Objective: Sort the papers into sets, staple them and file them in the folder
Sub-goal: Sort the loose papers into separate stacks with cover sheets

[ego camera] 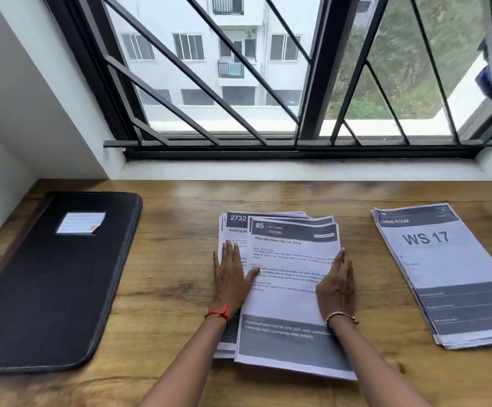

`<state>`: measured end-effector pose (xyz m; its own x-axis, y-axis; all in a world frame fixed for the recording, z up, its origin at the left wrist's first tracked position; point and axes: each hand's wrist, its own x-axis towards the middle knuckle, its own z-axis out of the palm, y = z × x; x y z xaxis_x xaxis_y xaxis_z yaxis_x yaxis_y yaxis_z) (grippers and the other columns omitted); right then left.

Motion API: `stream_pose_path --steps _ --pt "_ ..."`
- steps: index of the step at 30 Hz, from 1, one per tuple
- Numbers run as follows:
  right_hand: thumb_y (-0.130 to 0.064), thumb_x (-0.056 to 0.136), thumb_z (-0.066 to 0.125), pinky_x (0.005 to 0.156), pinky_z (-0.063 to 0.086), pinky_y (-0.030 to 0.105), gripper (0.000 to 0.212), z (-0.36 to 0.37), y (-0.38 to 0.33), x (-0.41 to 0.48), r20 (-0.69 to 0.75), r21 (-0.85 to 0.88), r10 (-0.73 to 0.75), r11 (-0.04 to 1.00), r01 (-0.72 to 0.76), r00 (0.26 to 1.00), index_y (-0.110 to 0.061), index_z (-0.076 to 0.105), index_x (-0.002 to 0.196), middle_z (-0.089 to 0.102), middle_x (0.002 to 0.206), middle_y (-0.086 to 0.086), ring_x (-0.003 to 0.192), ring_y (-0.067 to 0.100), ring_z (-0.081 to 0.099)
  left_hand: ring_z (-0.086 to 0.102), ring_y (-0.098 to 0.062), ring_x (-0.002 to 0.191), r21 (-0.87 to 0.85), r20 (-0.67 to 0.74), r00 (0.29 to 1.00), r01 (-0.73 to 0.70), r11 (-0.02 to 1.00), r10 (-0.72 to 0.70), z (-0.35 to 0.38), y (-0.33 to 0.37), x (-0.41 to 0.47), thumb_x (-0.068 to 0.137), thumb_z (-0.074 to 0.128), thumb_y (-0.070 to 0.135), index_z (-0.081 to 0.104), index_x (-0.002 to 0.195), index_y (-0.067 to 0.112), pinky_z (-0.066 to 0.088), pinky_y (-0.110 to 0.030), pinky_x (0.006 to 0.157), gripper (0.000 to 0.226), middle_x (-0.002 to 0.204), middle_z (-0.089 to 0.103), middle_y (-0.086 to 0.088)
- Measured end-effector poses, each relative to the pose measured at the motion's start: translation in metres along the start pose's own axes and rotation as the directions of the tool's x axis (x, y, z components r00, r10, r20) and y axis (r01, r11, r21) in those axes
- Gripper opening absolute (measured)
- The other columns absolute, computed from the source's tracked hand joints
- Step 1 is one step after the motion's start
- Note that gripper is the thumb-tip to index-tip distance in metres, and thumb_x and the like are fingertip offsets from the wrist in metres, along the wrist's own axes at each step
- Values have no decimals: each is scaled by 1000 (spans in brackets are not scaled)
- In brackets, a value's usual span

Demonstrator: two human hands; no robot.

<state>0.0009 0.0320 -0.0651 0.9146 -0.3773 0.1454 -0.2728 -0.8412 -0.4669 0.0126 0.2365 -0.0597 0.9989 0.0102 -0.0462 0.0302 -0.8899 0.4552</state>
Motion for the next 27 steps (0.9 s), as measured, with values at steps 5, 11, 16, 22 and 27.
stream_pose_path --steps 5,11,16,22,27 --pt "17 71 45 88 45 47 69 2 2 0 -12 3 3 1000 -3 1000 13 27 137 46 123 32 103 47 50 18 -23 141 -138 -125 992 19 990 -36 -5 -5 12 90 56 42 24 144 6 4 -34 116 73 151 27 -11" --pt "16 72 47 90 45 48 69 5 5 2 -26 -23 -3 1000 3 1000 13 28 138 42 132 32 109 46 49 -10 -16 144 -128 78 994 84 988 -75 -21 -15 58 95 41 46 -1 149 11 -9 -43 114 77 158 -5 -4" --pt "17 69 48 87 47 48 68 9 5 4 -48 -21 -3 1000 2 999 15 31 135 43 131 33 107 47 51 -8 -15 145 -176 82 993 95 980 -82 -25 -21 87 93 45 47 6 149 10 -9 -45 114 78 158 -1 -3" --pt "16 68 50 84 49 49 68 12 7 5 -59 -42 -1 999 -2 998 15 33 134 45 128 34 103 48 53 1 -17 145 -229 -74 997 11 973 -29 -23 -23 96 92 54 34 38 140 14 -6 -47 113 55 157 13 -2" --pt "17 68 50 83 49 48 68 13 7 5 -61 -42 -3 999 1 998 16 32 134 46 126 34 101 48 53 36 -29 134 -398 -266 964 -118 910 9 -22 -21 95 88 58 2 60 116 1 23 -27 109 28 136 49 -12"
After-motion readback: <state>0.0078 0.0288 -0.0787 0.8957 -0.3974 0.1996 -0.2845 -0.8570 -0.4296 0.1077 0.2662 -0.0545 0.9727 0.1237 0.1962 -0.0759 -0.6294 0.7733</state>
